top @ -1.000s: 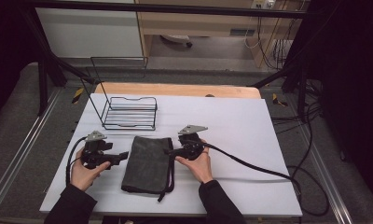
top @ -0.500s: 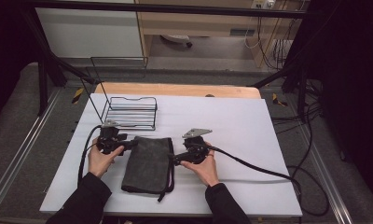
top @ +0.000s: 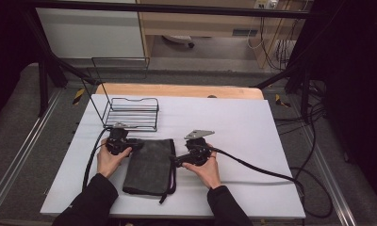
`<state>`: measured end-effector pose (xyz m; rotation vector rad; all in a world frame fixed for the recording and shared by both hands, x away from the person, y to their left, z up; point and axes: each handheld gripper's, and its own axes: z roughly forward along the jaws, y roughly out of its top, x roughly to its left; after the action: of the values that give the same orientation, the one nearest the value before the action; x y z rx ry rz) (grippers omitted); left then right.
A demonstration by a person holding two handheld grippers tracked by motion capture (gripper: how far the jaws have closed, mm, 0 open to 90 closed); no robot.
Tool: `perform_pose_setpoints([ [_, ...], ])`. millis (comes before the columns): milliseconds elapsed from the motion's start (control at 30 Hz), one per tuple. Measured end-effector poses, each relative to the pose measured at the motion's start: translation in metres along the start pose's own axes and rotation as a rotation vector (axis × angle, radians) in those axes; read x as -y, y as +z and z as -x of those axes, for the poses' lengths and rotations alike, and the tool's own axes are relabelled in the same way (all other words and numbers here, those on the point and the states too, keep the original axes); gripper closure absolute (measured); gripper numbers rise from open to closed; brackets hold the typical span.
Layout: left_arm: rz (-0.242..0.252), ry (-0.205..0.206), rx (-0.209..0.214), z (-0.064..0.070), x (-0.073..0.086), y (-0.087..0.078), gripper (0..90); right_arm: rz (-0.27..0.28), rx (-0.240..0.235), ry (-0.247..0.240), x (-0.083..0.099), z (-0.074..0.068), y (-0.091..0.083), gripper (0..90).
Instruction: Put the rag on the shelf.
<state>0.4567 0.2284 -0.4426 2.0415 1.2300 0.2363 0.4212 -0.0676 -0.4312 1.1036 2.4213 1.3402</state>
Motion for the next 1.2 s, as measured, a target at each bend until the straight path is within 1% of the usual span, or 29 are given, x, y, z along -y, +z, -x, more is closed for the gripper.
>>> perform_pose_setpoints([
  [100, -0.006, -0.009, 0.015, 0.001, 0.0, 0.001, 66.0, 0.007, -0.002, 0.012, 0.0, 0.002, 0.003, 5.8],
  [133, -0.009, -0.006, 0.015, 0.002, 0.0, 0.001, 67.2, 0.012, 0.0, 0.015, 0.0, 0.002, 0.004, 6.2],
  [200, -0.012, -0.009, 0.019, 0.002, 0.0, 0.001, 69.2, 0.023, -0.005, 0.042, -0.001, 0.003, 0.007, 7.1],
  [233, -0.015, -0.013, 0.022, 0.002, 0.0, 0.001, 70.0, 0.029, -0.003, 0.047, -0.001, 0.003, 0.009, 7.3],
  [300, -0.017, -0.018, 0.03, 0.002, 0.0, 0.001, 71.5, 0.023, 0.007, 0.051, -0.003, 0.004, 0.014, 7.4],
  [333, -0.019, -0.021, 0.031, 0.002, 0.0, 0.001, 72.2, 0.023, 0.004, 0.058, -0.004, 0.004, 0.016, 8.6],
  [400, -0.02, -0.021, 0.031, 0.002, 0.0, 0.001, 73.9, 0.032, 0.0, 0.084, -0.005, 0.007, 0.02, 10.0],
  [500, -0.02, -0.027, 0.033, 0.002, 0.0, 0.001, 75.3, 0.007, 0.024, 0.074, -0.009, 0.009, 0.028, 14.1],
  [533, -0.02, -0.028, 0.035, 0.001, 0.0, 0.001, 75.6, 0.003, 0.029, 0.067, -0.011, 0.009, 0.03, 16.4],
  [633, -0.017, -0.03, 0.039, 0.001, 0.001, 0.002, 75.8, -0.002, 0.034, 0.081, -0.015, 0.01, 0.037, 24.2],
  [667, -0.016, -0.026, 0.037, 0.001, 0.001, 0.002, 75.8, -0.005, 0.046, 0.08, -0.016, 0.01, 0.039, 27.5],
  [733, -0.015, -0.018, 0.035, 0.001, 0.001, 0.001, 75.8, -0.01, 0.054, 0.078, -0.019, 0.012, 0.043, 30.8],
  [800, -0.012, -0.01, 0.031, 0.002, 0.001, 0.002, 75.8, -0.018, 0.069, 0.071, -0.02, 0.013, 0.046, 36.2],
  [833, -0.012, -0.006, 0.031, 0.002, 0.001, 0.002, 75.7, -0.016, 0.07, 0.075, -0.02, 0.014, 0.047, 39.6],
  [900, -0.011, -0.004, 0.032, 0.001, 0.001, 0.002, 75.7, -0.028, 0.072, 0.081, -0.02, 0.015, 0.049, 44.3],
  [967, -0.01, -0.001, 0.033, 0.001, 0.002, 0.002, 75.6, -0.045, 0.07, 0.084, -0.019, 0.016, 0.05, 48.0],
  [1067, -0.009, 0.008, 0.031, 0.002, 0.002, 0.002, 75.5, -0.062, 0.049, 0.095, -0.018, 0.016, 0.052, 55.2],
  [1200, -0.006, 0.01, 0.032, 0.002, 0.002, 0.002, 75.3, -0.084, 0.017, 0.118, -0.019, 0.016, 0.053, 61.8],
])
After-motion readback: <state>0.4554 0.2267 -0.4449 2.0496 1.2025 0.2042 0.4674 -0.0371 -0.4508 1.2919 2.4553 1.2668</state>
